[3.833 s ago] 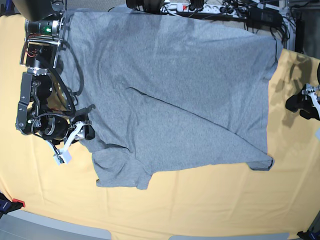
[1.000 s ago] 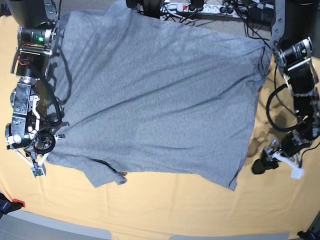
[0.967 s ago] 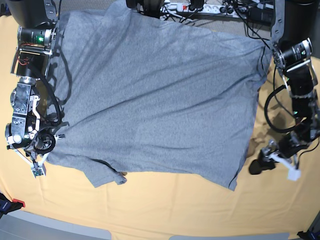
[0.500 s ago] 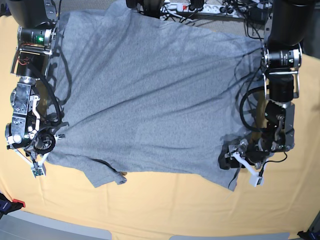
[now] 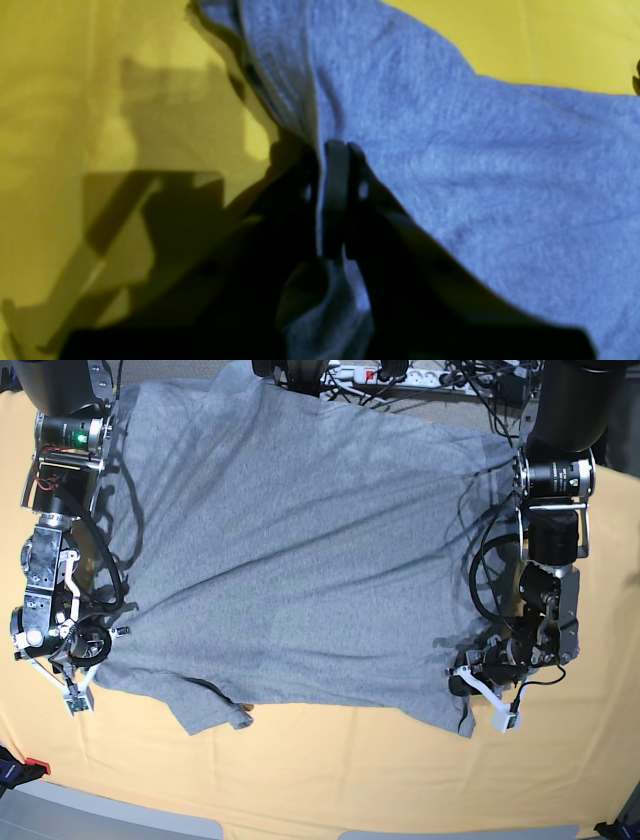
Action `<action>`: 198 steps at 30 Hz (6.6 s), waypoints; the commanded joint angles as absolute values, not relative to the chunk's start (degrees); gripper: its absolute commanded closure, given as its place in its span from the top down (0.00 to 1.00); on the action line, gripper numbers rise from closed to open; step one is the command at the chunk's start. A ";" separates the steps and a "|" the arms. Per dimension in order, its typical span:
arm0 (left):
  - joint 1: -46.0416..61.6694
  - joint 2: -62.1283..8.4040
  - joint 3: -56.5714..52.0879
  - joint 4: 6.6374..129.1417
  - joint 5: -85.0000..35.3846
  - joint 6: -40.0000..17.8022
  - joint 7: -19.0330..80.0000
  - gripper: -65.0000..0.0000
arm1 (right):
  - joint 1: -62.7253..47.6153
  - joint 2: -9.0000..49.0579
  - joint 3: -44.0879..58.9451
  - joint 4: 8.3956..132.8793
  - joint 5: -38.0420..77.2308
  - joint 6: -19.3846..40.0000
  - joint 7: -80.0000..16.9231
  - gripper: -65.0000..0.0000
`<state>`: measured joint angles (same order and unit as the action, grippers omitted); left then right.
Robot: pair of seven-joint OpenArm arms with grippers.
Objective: Layout the t-shirt on the table in an organized manner, then fold the t-shirt properly
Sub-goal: 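Grasp the hem with both grippers and pull it to square the shirt, then release the hem and move both grippers to the shirt's shoulder edge, then pull the shoulder edge with the right gripper away from the hem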
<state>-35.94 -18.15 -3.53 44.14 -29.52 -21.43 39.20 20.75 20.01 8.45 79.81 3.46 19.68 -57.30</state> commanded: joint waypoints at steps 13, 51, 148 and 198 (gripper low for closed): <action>-47.68 -19.20 -3.66 44.88 -30.22 -21.78 37.28 0.00 | 22.92 21.15 8.78 80.84 2.90 19.49 -51.57 0.00; -54.85 -21.32 -3.88 44.99 -40.60 -29.12 57.06 0.62 | 25.67 29.02 8.82 78.63 10.61 18.24 -49.58 0.63; -42.37 -43.18 -3.88 45.36 -84.75 -40.00 80.00 0.52 | -13.61 14.31 51.86 99.66 40.16 29.36 -67.44 0.00; -16.60 -51.44 -28.64 51.37 -85.00 -40.00 80.00 0.52 | -24.86 18.72 58.24 104.31 64.36 36.07 -77.80 0.60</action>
